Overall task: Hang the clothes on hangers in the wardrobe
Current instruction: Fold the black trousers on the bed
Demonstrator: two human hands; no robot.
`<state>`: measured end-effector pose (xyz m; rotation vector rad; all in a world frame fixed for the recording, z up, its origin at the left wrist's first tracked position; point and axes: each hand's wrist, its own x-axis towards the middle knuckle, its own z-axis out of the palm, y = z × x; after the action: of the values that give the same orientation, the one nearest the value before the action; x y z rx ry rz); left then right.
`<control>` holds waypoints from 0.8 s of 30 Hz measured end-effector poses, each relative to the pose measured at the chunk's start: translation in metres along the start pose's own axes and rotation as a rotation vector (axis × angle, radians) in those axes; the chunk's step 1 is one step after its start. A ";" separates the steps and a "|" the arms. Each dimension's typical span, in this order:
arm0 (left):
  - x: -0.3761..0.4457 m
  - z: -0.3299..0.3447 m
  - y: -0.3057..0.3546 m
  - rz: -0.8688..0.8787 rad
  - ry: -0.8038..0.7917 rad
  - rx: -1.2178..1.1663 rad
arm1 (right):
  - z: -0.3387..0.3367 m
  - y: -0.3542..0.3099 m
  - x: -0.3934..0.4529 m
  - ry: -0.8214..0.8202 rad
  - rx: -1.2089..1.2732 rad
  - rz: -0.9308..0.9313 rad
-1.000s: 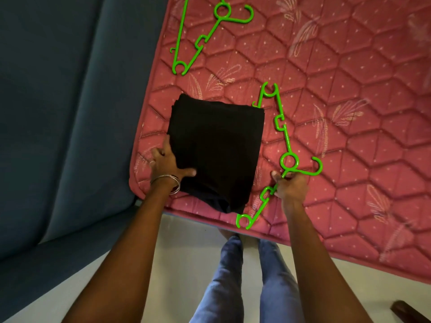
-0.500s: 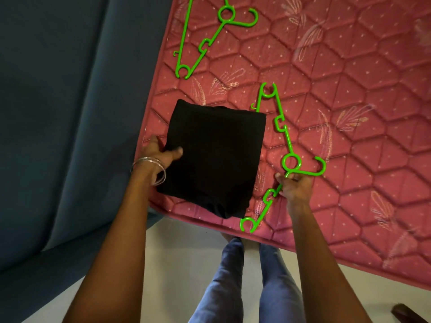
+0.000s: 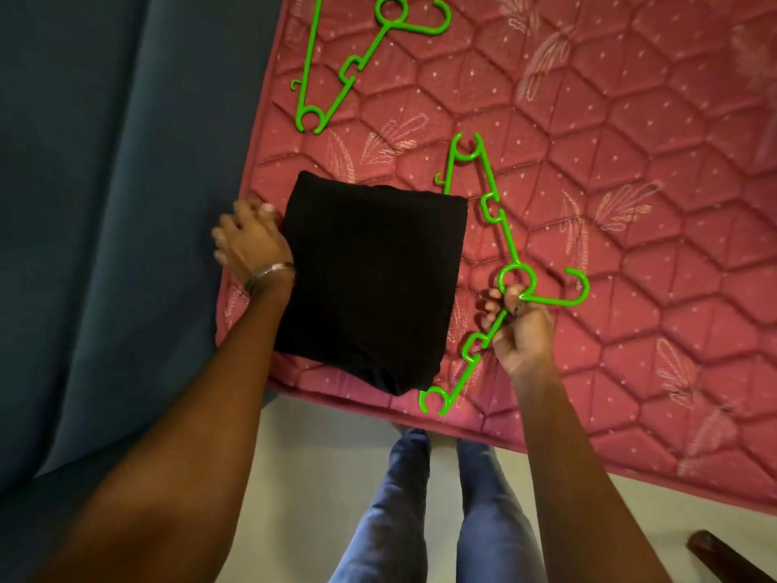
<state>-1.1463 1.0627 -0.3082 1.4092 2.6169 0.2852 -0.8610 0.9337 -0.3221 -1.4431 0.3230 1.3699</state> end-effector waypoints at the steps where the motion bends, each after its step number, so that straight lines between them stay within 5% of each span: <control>1: -0.010 -0.001 -0.005 0.135 0.054 -0.019 | 0.000 0.001 0.000 -0.013 0.017 0.000; 4: -0.052 0.005 -0.025 0.689 -0.109 0.048 | 0.007 0.001 -0.003 0.015 0.021 -0.064; 5: -0.063 0.010 -0.035 0.740 -0.212 0.133 | 0.010 0.000 -0.007 0.032 0.015 -0.092; 7: -0.074 0.014 -0.046 0.461 -0.357 0.172 | 0.013 -0.005 -0.014 0.048 0.004 -0.143; 10: -0.068 0.013 -0.043 0.010 -0.357 0.011 | 0.012 -0.013 -0.023 0.017 -0.016 -0.166; 19: -0.017 0.012 -0.051 -0.223 -0.757 -0.304 | 0.000 -0.030 -0.018 0.040 -0.160 -0.159; 24: -0.058 0.014 -0.046 -0.429 -0.714 -0.364 | 0.025 -0.070 -0.055 -0.027 -0.376 -0.407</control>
<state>-1.1485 0.9911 -0.3299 0.6387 2.0523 0.1485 -0.8370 0.9563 -0.2362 -1.6822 -0.2520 1.1485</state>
